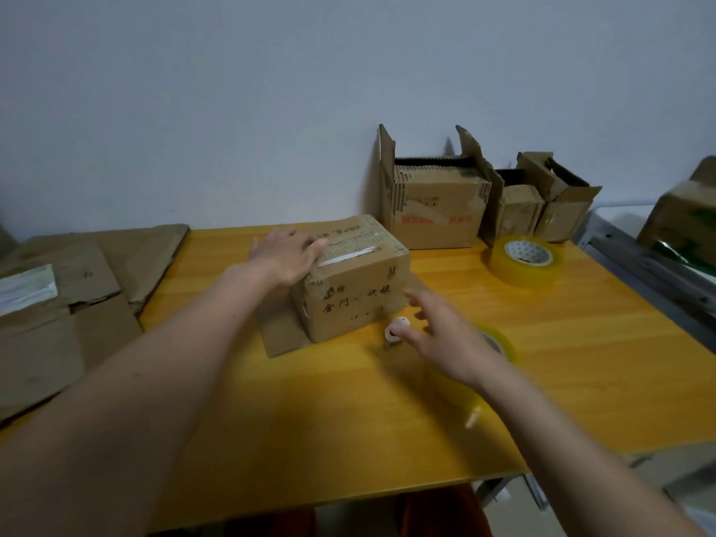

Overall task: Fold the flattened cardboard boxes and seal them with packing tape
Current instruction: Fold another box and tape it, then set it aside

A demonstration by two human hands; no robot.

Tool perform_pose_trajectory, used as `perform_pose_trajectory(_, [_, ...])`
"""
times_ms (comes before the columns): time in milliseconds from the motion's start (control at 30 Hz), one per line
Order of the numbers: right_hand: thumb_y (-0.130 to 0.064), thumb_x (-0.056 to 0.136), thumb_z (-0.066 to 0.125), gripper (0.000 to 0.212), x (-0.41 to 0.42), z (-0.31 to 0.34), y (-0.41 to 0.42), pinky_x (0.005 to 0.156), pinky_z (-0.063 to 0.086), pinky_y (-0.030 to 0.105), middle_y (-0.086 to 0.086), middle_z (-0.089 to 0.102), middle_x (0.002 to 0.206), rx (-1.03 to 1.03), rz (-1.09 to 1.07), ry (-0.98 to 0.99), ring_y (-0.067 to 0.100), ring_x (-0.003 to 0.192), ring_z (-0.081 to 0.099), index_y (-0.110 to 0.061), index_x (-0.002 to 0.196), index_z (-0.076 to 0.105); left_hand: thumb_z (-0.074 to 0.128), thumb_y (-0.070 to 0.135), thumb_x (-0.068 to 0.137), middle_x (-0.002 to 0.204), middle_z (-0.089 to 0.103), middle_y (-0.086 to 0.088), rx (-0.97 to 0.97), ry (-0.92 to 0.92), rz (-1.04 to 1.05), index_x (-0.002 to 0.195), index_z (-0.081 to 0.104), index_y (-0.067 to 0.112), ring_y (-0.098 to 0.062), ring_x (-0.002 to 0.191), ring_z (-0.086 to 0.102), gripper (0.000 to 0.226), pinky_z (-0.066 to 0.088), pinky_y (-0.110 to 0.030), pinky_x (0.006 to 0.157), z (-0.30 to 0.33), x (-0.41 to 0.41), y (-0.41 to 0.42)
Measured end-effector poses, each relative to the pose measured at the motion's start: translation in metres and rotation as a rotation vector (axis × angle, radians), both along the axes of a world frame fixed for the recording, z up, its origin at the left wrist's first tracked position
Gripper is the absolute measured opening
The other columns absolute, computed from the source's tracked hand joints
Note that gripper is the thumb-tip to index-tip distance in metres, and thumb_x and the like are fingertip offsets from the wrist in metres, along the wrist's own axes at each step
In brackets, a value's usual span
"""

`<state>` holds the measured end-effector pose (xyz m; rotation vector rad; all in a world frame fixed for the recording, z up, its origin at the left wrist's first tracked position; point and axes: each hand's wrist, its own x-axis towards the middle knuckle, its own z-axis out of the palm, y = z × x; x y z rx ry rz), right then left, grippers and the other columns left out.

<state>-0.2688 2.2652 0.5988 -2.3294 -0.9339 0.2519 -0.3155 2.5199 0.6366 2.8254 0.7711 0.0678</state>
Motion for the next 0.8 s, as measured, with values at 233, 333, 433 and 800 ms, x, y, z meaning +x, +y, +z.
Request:
perform_pose_trajectory(233, [-0.063,0.085,0.052,0.078,0.0,0.007,0.059,0.111,0.035,0.046,-0.004,0.039,0.149,0.501,0.027,0.463,0.016,0.135,0.039,-0.026,0.149,0.028,0.023,0.082,0.076,0.121,0.056,-0.01,-0.199,-0.154,-0.035,0.104,0.055,0.037,-0.03,0.117,0.046,0.062,0.04,-0.038,0.096,-0.001,-0.025,0.006])
perform_pose_trajectory(333, [-0.08,0.078,0.038,0.084,0.004,0.015,0.065,0.109,0.037,0.045,-0.008,0.046,0.143,0.436,0.027,0.537,0.014,0.129,0.045,-0.027,0.143,0.04,0.031,0.065,0.093,0.103,0.058,0.003,-0.216,-0.161,-0.043,0.103,0.056,0.031,-0.022,0.098,0.054,0.043,0.043,-0.032,0.073,-0.007,-0.058,0.001])
perform_pose_trajectory(433, [-0.062,0.095,0.028,0.062,0.009,0.028,0.073,0.091,0.045,0.029,-0.004,0.056,0.126,0.334,0.102,0.48,0.014,0.111,0.055,-0.02,0.134,0.053,0.036,0.056,0.096,0.124,0.045,-0.003,-0.124,-0.311,0.026,0.107,0.055,0.032,-0.022,0.122,0.041,0.032,0.041,-0.039,0.094,-0.023,-0.083,-0.012])
perform_pose_trajectory(800, [-0.055,0.086,0.047,0.046,-0.005,-0.03,0.108,0.114,0.028,0.033,-0.001,0.037,0.151,0.607,0.17,0.062,0.007,0.141,0.029,-0.023,0.111,0.069,0.014,0.045,0.099,0.142,0.042,0.007,-0.402,-0.743,-0.241,0.129,0.053,0.029,-0.011,0.143,0.021,0.051,0.015,-0.032,0.119,-0.065,-0.106,-0.02])
